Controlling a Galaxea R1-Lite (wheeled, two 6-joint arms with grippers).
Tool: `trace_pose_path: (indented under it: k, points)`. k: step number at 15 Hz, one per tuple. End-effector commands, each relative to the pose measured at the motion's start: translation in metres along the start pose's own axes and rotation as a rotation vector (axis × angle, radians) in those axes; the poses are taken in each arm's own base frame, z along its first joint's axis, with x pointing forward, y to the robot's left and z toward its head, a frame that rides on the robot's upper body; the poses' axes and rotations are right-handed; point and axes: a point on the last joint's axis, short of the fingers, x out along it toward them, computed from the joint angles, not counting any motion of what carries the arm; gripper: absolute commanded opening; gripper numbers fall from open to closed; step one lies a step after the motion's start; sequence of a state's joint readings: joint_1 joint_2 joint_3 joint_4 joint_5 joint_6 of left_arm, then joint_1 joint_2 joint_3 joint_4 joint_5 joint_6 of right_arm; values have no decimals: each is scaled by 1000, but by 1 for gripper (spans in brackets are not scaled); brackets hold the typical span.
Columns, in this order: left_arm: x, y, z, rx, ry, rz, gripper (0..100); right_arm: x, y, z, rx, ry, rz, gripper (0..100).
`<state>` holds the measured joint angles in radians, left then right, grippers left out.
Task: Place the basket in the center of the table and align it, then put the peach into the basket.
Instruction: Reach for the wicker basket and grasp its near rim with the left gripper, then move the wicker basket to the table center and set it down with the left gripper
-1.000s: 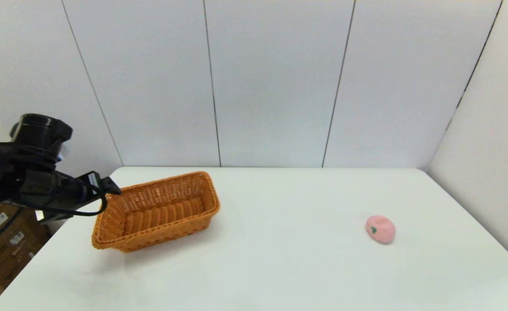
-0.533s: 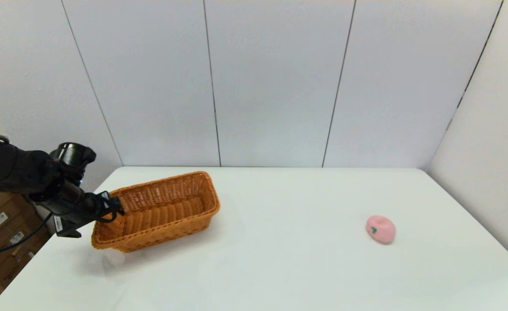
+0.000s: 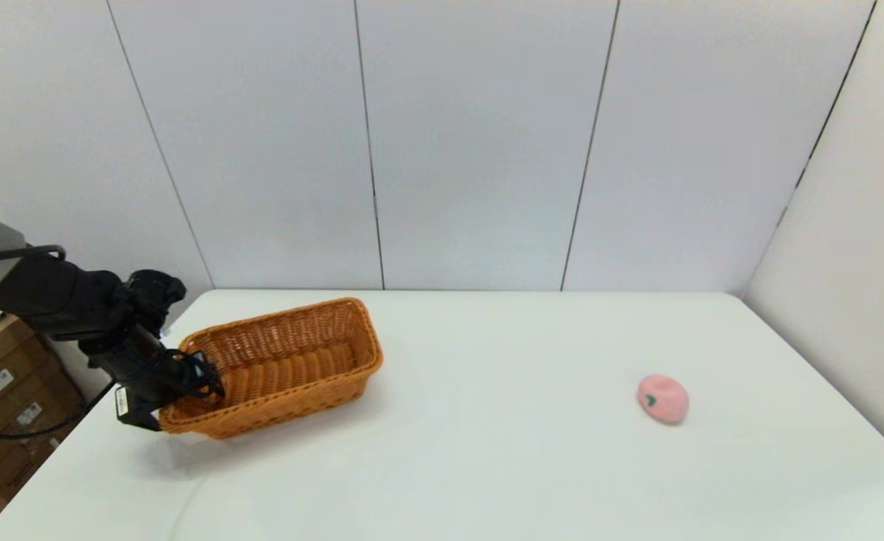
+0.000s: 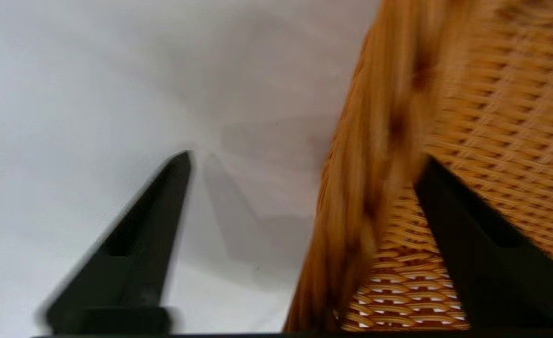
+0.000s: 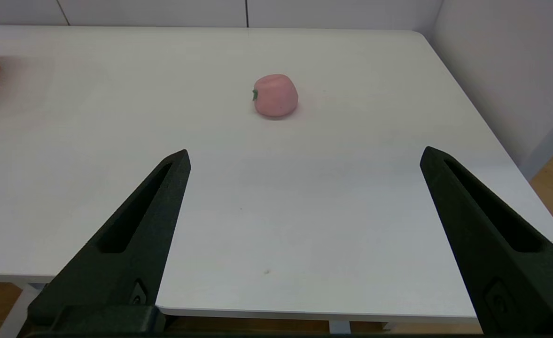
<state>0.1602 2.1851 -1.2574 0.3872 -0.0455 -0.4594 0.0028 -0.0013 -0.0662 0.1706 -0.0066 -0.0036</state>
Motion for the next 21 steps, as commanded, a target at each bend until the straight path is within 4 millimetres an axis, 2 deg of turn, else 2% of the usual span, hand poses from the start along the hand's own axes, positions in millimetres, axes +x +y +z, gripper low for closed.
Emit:
trace_pose_path:
  k: [1, 5, 10, 13, 15, 18, 21]
  points:
    - [2, -1, 2, -3, 15, -20, 0, 0, 0, 0, -3, 1, 2, 100]
    - [-8, -3, 4, -11, 71, -108, 0, 0, 0, 0, -4, 1, 2, 100]
    - [-18, 3, 6, -39, 129, -183, 0, 0, 0, 0, -4, 1, 2, 100]
    - [-41, 6, 7, -59, 198, -317, 0, 0, 0, 0, -6, 3, 4, 100]
    - [-56, 3, 2, -20, 232, -323, 0, 0, 0, 0, -10, 3, 2, 100]
    - [-81, -8, -8, 22, 251, -381, 0, 0, 0, 0, -12, 3, 4, 100]
    - [-104, -39, -34, 135, 257, -408, 0, 0, 0, 0, -12, 3, 4, 100]
